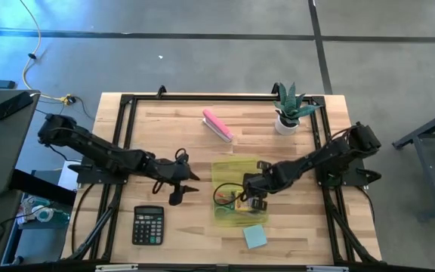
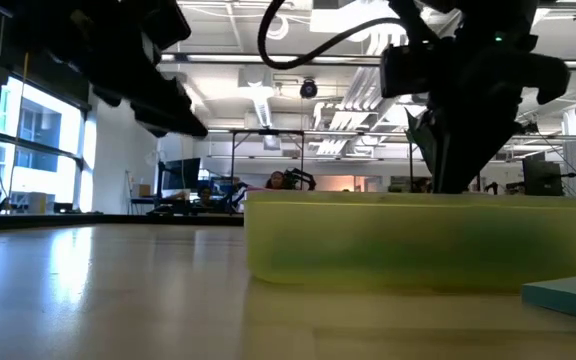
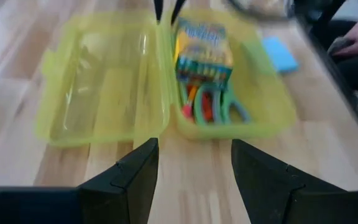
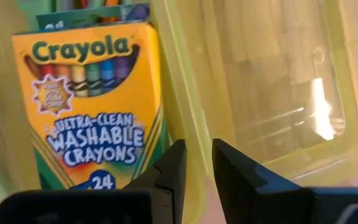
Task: Pack school essentials
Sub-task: Adjust the yellow supply box
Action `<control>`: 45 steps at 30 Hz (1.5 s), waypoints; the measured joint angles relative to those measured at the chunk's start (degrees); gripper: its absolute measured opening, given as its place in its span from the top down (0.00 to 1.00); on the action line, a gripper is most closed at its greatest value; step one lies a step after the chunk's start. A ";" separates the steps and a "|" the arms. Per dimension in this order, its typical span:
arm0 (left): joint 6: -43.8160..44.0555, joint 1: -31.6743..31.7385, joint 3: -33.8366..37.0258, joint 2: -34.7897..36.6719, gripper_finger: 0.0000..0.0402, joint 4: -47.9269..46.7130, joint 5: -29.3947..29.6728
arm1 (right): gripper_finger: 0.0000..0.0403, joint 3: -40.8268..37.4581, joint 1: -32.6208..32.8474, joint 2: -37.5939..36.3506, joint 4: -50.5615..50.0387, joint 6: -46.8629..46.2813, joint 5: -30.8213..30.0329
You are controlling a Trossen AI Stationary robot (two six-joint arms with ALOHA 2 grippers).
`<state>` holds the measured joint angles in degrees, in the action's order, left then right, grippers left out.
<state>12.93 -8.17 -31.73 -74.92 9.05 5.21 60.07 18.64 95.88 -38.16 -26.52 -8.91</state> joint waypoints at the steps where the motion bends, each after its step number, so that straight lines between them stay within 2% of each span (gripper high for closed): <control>1: 0.00 -0.08 0.22 -0.62 0.53 -0.06 0.02 | 0.83 0.00 -0.27 0.13 0.12 0.00 -0.01; 6: 0.20 -0.13 0.06 -5.61 0.53 5.46 -0.27 | 0.83 0.00 -1.32 1.04 1.71 -0.82 -0.37; 14: 0.61 -0.14 0.10 -12.16 0.53 13.50 -2.51 | 0.83 -0.02 -1.39 1.43 2.54 -1.97 -4.38; 22: 0.42 -0.26 -0.01 -16.22 0.53 23.94 -7.61 | 0.83 -0.02 -1.52 0.92 2.31 -3.04 -4.79; 31: -3.54 0.86 -3.17 -23.82 0.53 24.24 -7.18 | 0.83 1.60 -2.31 -3.27 -6.76 -5.94 -13.42; 39: -2.58 4.31 -5.61 -24.71 0.53 15.57 -6.62 | 0.83 1.57 -8.38 -3.60 -16.71 -11.69 -13.56; 45: -2.62 4.38 -5.59 -24.71 0.53 14.70 -6.38 | 0.83 1.57 -11.23 -3.59 -17.75 -13.17 -11.35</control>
<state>10.31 -3.79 -37.32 -99.63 23.75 -1.17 61.65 7.41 92.29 -55.92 -39.69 -20.26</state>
